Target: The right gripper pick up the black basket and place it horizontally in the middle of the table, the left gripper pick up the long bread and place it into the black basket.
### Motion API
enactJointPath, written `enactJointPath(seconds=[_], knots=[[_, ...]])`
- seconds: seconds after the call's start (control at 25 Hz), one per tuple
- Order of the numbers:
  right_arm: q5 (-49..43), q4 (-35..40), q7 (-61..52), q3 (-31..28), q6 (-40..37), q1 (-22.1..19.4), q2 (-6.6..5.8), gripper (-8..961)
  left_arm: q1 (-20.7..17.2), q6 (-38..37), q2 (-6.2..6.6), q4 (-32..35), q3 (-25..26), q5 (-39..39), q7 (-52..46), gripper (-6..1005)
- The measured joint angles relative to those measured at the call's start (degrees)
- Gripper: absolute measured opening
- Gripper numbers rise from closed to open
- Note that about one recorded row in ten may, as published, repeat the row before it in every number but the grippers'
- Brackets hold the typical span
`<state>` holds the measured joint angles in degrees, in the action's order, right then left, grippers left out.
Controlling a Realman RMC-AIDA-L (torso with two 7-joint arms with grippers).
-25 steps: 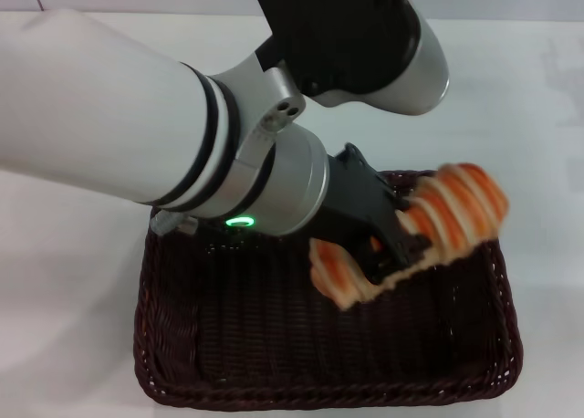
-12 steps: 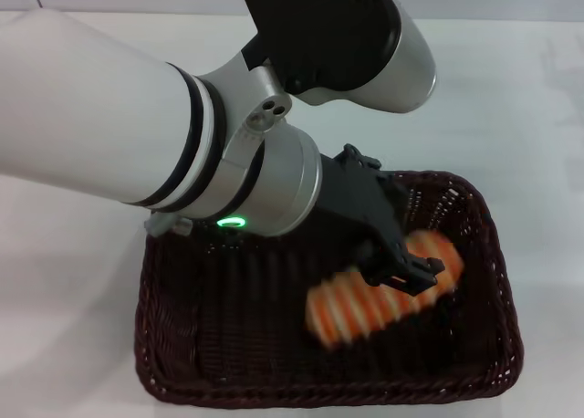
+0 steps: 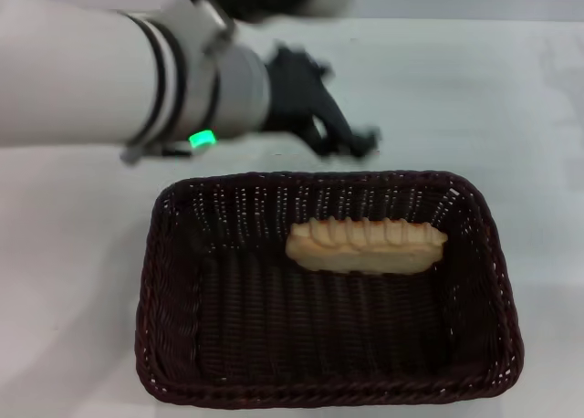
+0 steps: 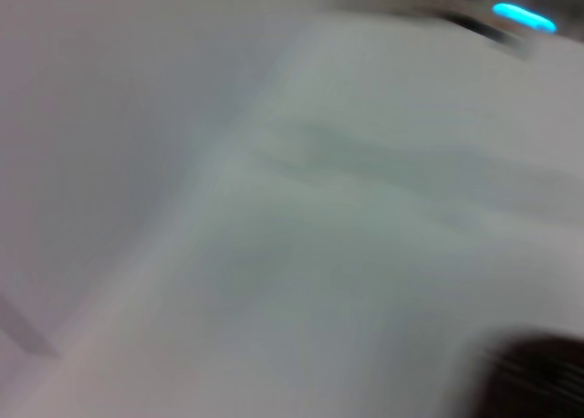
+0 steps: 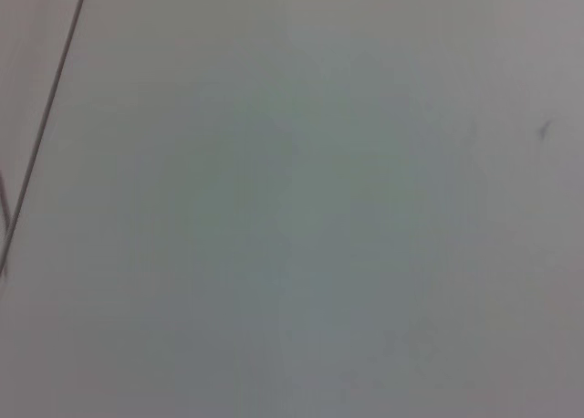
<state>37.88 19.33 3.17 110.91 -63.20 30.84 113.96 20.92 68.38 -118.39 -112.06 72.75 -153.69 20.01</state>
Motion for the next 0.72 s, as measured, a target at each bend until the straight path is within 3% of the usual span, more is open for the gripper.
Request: enactJointPath(seconds=[0.12, 0.16, 0.2, 0.24, 0.32, 0.36, 0.4, 0.52, 0.56, 0.64, 0.68, 0.72], knots=[[0.0, 0.1, 0.0, -0.1, 0.0, -0.1, 0.22, 429, -4.1, -14.1, 0.04, 2.5, 0.9, -4.9, -2.0, 870], [0.0, 0.3, 0.0, -0.1, 0.0, -0.2, 0.36, 429, -7.6, -27.6, -0.06, 5.8, 1.4, -7.5, -3.3, 868], [0.0, 0.3, 0.0, -0.1, 0.0, -0.2, 0.36, 429, -7.6, -27.6, -0.06, 5.8, 1.4, -7.5, -3.3, 866], [0.0, 0.3, 0.0, -0.1, 0.0, -0.2, 0.37, 429, -9.4, -35.2, -0.02, 8.1, 1.5, -7.8, -3.9, 865], [0.0, 0.1, 0.0, -0.1, -0.3, -0.2, 0.37, 429, -13.2, -52.8, 0.07, 14.5, 1.7, -7.5, -4.9, 862], [0.0, -0.2, 0.0, -0.1, -0.6, -0.2, 0.42, 429, -15.6, -68.8, 0.04, 20.5, 1.5, -7.1, -6.3, 860], [0.0, -0.2, 0.0, -0.1, -0.6, -0.2, 0.42, 429, -15.6, -68.8, 0.04, 20.5, 1.5, -7.1, -6.3, 860], [0.0, -0.2, 0.0, -0.1, -0.8, -0.1, 0.56, 429, -17.5, -92.8, 0.05, 32.5, 1.1, -6.6, -11.0, 862], [0.0, -0.2, 0.0, -0.3, -0.8, -0.1, 0.69, 430, -17.0, -106.8, 0.06, 42.1, 1.1, -6.6, -16.1, 862], [0.0, -0.2, 0.0, -0.5, -0.8, -0.1, 0.84, 430, -16.0, -115.8, 0.1, 50.1, 1.5, -6.6, -21.1, 862], [0.0, -0.2, 0.0, -0.7, -0.8, -0.2, 0.95, 430, -16.0, -115.8, 0.1, 50.1, 1.5, -6.6, -21.1, 862], [0.0, -0.3, 0.0, -1.0, -0.9, -0.2, 1.05, 430, -15.5, -119.7, 0.14, 54.1, 1.8, -6.5, -24.2, 862]])
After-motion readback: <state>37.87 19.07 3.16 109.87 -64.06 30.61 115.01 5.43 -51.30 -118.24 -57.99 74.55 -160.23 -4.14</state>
